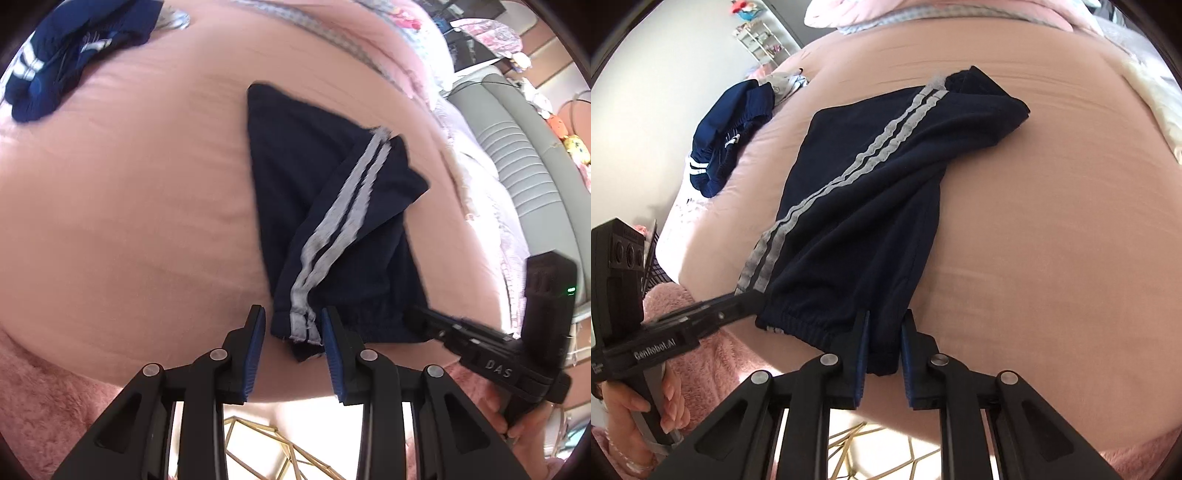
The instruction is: Fold clothes
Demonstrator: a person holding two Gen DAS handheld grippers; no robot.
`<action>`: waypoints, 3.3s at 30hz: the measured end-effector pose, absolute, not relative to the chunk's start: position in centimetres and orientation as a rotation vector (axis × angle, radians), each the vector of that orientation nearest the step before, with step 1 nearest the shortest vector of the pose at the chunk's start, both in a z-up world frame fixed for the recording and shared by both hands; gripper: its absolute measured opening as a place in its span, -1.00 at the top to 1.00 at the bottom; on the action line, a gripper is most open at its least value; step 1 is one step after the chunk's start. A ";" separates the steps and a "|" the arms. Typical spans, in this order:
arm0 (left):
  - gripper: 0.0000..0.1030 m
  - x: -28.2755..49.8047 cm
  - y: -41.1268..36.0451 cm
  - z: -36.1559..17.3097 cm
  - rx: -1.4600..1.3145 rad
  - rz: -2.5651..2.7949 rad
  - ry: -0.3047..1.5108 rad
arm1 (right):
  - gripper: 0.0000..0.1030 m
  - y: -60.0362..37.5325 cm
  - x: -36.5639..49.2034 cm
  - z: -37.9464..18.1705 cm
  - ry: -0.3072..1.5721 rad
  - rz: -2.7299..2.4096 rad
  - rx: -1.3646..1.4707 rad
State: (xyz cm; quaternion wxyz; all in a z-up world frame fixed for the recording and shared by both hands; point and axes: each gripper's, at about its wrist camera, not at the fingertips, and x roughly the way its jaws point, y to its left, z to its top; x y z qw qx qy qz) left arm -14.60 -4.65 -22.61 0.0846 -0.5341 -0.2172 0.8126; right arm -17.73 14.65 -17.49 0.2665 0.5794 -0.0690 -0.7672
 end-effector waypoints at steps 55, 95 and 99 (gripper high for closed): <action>0.90 -30.1 -9.6 -19.2 -1.352 2.648 -0.445 | 0.44 15.1 -36.1 -14.6 -0.104 -2.270 1.399; 0.69 -30.4 -12.2 -23.1 -1.307 2.642 -0.488 | 0.42 12.6 -41.3 -15.3 0.181 -2.424 1.478; 0.69 -30.5 -12.4 -23.4 -1.324 2.639 -0.480 | 0.42 9.5 -41.1 -14.8 0.352 -2.328 1.429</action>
